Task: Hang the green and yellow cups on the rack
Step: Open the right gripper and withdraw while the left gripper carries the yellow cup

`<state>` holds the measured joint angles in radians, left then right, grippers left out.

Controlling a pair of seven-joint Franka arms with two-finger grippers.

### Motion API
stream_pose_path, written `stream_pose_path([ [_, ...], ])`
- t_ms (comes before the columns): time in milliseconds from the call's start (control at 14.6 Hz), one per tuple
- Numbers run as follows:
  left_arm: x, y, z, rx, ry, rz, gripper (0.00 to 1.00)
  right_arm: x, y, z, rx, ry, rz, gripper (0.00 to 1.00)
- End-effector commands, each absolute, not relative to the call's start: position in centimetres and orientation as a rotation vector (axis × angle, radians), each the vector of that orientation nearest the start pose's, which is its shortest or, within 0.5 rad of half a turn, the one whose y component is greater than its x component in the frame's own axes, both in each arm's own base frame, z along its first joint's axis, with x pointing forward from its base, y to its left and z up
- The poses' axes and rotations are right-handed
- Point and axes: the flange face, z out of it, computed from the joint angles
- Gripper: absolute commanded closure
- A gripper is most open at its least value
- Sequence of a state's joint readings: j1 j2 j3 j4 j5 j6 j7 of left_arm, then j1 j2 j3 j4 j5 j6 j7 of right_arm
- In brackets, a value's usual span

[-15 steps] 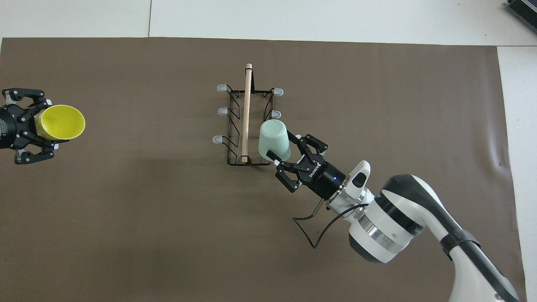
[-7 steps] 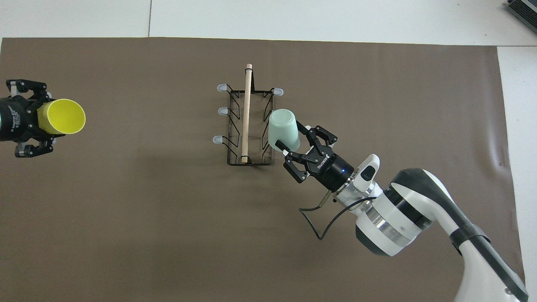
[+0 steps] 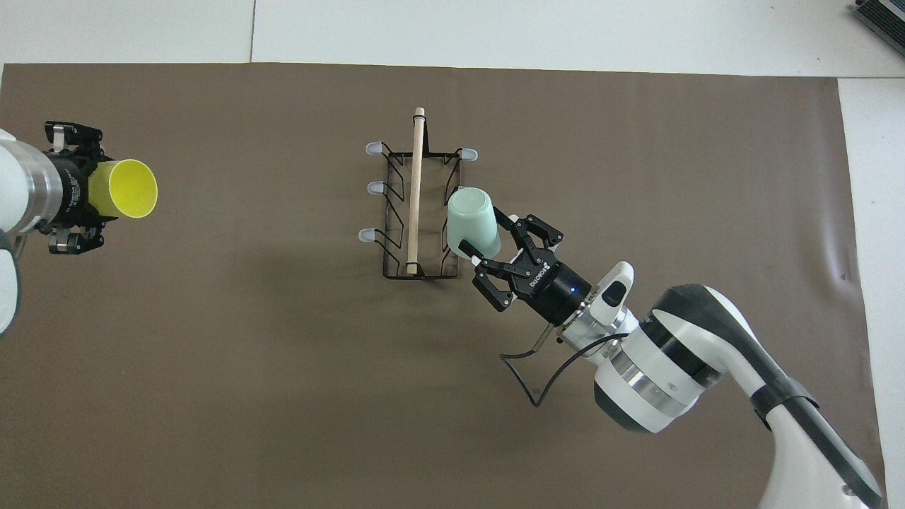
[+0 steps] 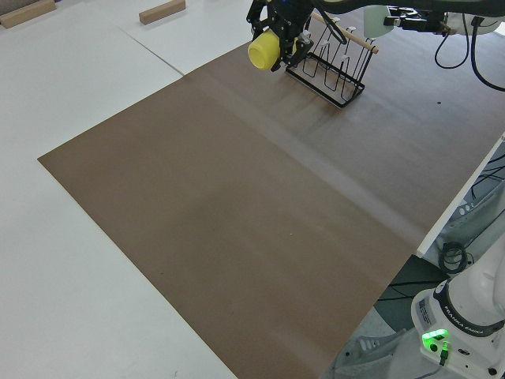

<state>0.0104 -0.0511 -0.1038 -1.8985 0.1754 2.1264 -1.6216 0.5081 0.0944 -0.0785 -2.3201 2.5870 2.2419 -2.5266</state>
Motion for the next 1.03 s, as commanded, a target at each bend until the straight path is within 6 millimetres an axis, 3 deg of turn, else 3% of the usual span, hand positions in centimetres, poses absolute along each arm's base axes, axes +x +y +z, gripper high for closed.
stream_pose_path([
  [0, 57.1, -4.9, 55.2, -2.37, -2.106, -0.54, 0.62, 48.0, 24.2, 31.8, -1.785, -0.485, -1.576, 1.0],
  [274, 57.1, -4.8, 55.2, -2.366, -2.075, -0.569, 0.62, 47.4, 25.2, 30.2, -1.804, -0.506, -1.542, 1.0],
  [548, 57.1, -4.7, 55.0, -2.366, -2.062, -0.579, 0.62, 47.1, 25.0, 29.4, -1.85, -0.507, -1.518, 1.0],
  [685, 57.1, -5.0, 54.9, -2.373, -2.056, -0.583, 0.62, 47.1, 25.0, 29.4, -1.849, -0.504, -1.518, 0.12],
  [753, 57.1, -5.0, 54.8, -2.37, -2.053, -0.579, 0.62, 47.2, 24.9, 29.5, -1.85, -0.503, -1.52, 0.0],
  [959, 56.8, -6.1, 54.4, -2.376, -1.991, -0.603, 0.62, 47.4, 24.9, 30.3, -1.844, -0.497, -1.527, 0.0],
])
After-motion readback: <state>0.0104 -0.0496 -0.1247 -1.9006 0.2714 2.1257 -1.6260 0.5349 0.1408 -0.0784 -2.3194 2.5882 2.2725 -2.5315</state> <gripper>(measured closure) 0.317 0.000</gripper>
